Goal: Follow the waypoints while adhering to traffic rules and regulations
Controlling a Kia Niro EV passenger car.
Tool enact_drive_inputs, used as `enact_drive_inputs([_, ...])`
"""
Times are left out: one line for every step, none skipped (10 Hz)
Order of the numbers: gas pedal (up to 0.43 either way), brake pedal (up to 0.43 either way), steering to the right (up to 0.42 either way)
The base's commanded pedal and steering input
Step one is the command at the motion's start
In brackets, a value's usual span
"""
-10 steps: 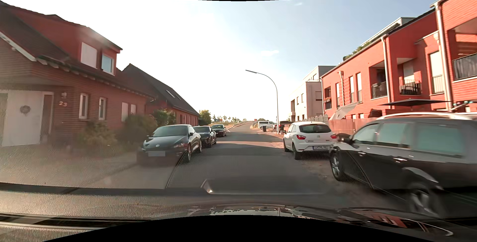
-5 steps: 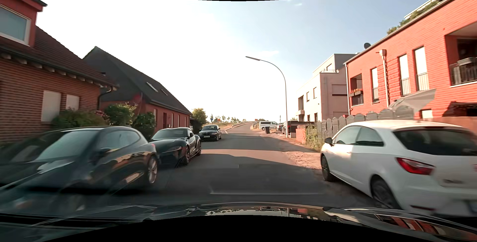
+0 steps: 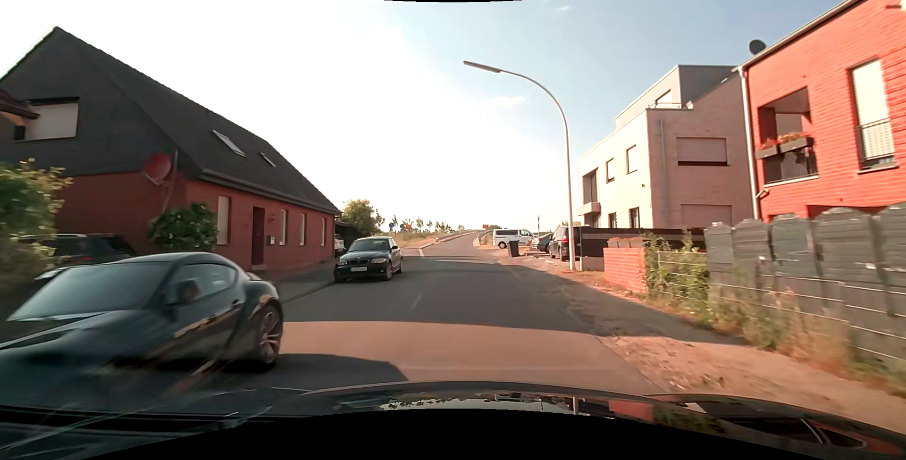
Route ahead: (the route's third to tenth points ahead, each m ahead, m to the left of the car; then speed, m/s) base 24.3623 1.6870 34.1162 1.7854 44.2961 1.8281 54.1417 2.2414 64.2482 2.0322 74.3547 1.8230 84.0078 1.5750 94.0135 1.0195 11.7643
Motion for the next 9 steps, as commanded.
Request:
enact_drive_inputs([0.209,0.0,0.0])
enact_drive_inputs([0.209,0.0,-0.001])
enact_drive_inputs([0.209,0.0,-0.002])
enact_drive_inputs([0.209,0.0,-0.002])
enact_drive_inputs([0.209,0.0,-0.002])
enact_drive_inputs([0.209,0.0,-0.002])
enact_drive_inputs([0.209,0.0,-0.002])
enact_drive_inputs([0.209,0.0,-0.003])
enact_drive_inputs([0.209,0.0,-0.005])
